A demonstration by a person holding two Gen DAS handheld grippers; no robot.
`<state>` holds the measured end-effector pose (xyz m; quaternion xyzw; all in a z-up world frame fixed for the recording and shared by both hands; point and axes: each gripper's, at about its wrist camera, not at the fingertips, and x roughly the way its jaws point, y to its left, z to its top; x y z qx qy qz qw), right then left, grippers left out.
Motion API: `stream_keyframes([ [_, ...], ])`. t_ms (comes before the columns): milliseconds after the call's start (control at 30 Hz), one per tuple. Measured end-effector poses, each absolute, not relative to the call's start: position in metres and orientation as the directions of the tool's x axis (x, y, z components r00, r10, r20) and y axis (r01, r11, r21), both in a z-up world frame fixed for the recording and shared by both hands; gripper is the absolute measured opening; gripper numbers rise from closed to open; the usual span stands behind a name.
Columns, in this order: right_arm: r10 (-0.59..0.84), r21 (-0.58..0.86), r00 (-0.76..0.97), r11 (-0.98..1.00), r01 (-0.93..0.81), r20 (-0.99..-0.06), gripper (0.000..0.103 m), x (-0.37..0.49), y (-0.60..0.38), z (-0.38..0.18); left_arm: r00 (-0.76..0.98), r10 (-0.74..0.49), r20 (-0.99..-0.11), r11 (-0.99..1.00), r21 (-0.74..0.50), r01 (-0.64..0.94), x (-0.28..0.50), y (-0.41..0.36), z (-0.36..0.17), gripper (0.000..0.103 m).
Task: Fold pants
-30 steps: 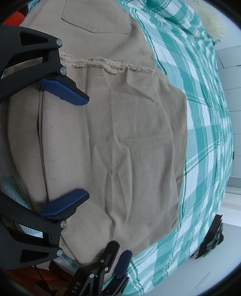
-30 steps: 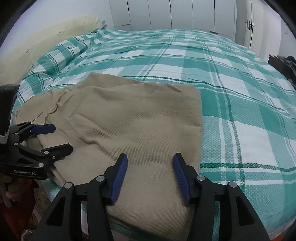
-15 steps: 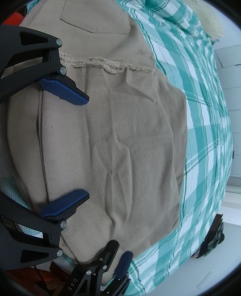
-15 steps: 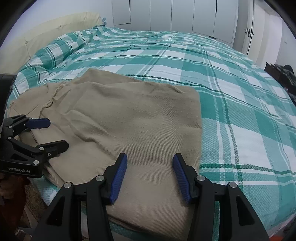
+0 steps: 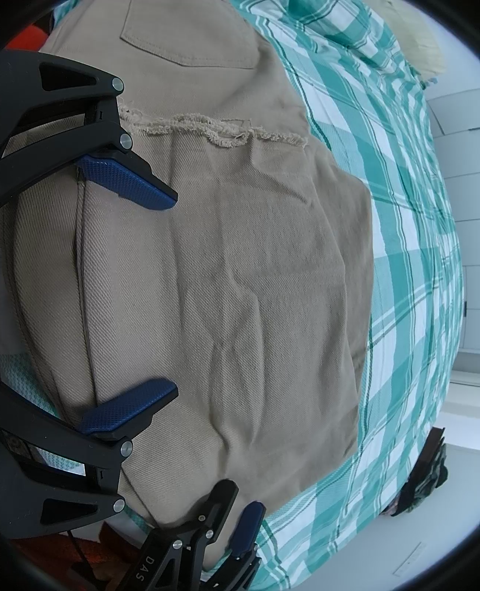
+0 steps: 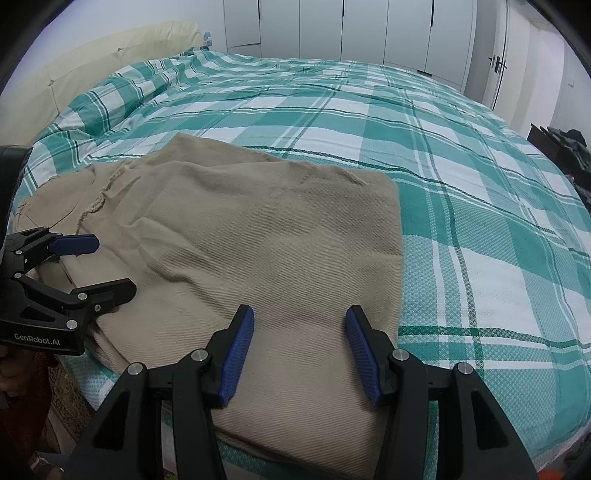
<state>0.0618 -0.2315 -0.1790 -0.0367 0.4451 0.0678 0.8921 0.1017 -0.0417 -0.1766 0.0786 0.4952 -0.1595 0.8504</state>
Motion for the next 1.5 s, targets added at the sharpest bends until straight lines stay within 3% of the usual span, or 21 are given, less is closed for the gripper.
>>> stream_keyframes([
  [267, 0.088, -0.006, 0.593, 0.988, -0.154, -0.8, 0.052, 0.062, -0.231, -0.179, 0.451, -0.197, -0.871, 0.937, -0.032, 0.348, 0.103, -0.041, -0.176, 0.094],
  [533, 0.101, 0.013, 0.586, 0.988, -0.153, -0.804, 0.052, 0.063, -0.234, -0.18, 0.368, -0.31, -0.877, 0.925, -0.189, 0.328, 0.081, 0.02, -0.121, 0.094],
  [667, 0.103, 0.015, 0.581, 0.988, -0.154, -0.808, 0.052, 0.063, -0.235, -0.179, 0.415, -0.315, -0.854, 0.948, -0.26, 0.185, 0.07, 0.1, -0.099, 0.094],
  [800, 0.106, 0.019, 0.578, 0.988, -0.154, -0.809, 0.052, 0.063, -0.236, -0.178, 0.493, -0.355, -0.794, 0.891, -0.448, -0.081, 0.067, 0.212, -0.091, 0.093],
  [900, 0.105, 0.019, 0.577, 0.988, -0.154, -0.81, 0.052, 0.064, -0.235, -0.178, 0.543, -0.369, -0.755, 0.797, -0.558, -0.234, 0.063, 0.277, -0.101, 0.083],
  [1100, 0.105, 0.018, 0.578, 0.988, -0.155, -0.81, 0.052, 0.064, -0.235, -0.178, 0.55, -0.444, -0.707, 0.678, -0.666, -0.31, 0.064, 0.314, -0.133, 0.056],
  [1267, 0.106, 0.019, 0.577, 0.988, -0.155, -0.81, 0.052, 0.064, -0.235, -0.178, 0.525, -0.401, -0.75, 0.695, -0.623, -0.359, 0.072, 0.311, -0.152, 0.054],
  [1433, 0.106, 0.018, 0.578, 0.988, -0.155, -0.809, 0.052, 0.063, -0.235, -0.178, 0.545, -0.394, -0.74, 0.681, -0.634, -0.368, 0.078, 0.314, -0.159, 0.05],
  [1500, 0.106, 0.018, 0.577, 0.988, -0.155, -0.81, 0.052, 0.064, -0.235, -0.178, 0.559, -0.39, -0.731, 0.667, -0.643, -0.376, 0.084, 0.315, -0.16, 0.025],
])
